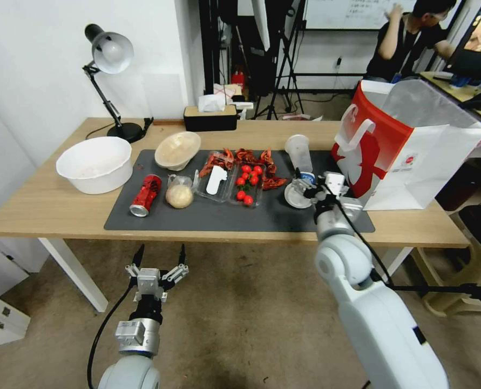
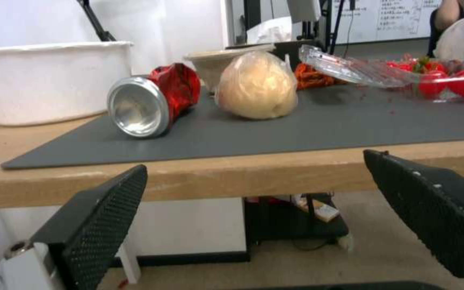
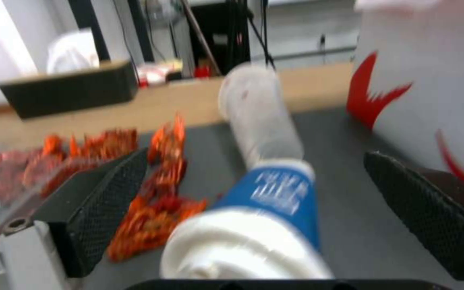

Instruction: Pick up the trash from the table and place it into the takeout bag.

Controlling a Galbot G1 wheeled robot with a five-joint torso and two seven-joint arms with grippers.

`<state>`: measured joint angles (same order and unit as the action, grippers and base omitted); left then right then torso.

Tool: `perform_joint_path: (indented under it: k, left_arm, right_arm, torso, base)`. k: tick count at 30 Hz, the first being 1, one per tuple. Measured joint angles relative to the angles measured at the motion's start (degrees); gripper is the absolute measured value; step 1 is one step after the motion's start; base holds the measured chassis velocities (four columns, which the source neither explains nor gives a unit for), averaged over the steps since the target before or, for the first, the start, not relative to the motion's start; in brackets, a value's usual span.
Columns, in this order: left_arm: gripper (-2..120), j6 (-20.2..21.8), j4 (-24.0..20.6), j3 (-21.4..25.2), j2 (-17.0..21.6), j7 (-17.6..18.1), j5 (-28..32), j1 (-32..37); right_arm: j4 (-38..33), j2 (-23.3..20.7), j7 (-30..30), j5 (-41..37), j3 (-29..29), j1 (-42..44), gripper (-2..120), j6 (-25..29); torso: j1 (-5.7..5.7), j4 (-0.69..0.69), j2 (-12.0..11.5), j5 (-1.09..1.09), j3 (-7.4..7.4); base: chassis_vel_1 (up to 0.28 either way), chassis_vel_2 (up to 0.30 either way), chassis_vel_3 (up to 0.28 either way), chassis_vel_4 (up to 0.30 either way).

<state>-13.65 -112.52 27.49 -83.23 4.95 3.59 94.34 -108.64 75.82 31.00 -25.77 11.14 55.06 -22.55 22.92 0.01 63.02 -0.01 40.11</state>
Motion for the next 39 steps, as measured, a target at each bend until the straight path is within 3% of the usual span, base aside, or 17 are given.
perform_joint_path:
  k: [7,26,39]
  left_arm:
    - [100,-0.3,0.1,0.4,0.0,0.0,0.0,0.2]
    - [100,-1.8,0.9,1.1,-0.3,0.1,0.7,-0.1]
    - [100,-2.5,1.3,0.8,-0.5,0.2,0.5,-0.3]
  right_arm:
    - [1.1,2.0,3.7,0.1,-1.0,-0.2,100,-4.2]
    - [2.2,2.7,1.9,-0.1,0.7,2.6,100,-5.8]
    - [1.2,1.9,-0.5,-0.1,2.0,4.3,69,-2.6]
  torso:
    - [-0.01,-0.01,0.0,0.00,0.00]
    - [-0.01,-0.01,0.0,0.01,0.00]
    - [-0.01,-0.01,0.0,0.01,0.00]
  base:
    - [0.000,0.000,0.000,0.000]
    - [0.000,0.000,0.000,0.000]
    - [0.000,0.000,0.000,0.000]
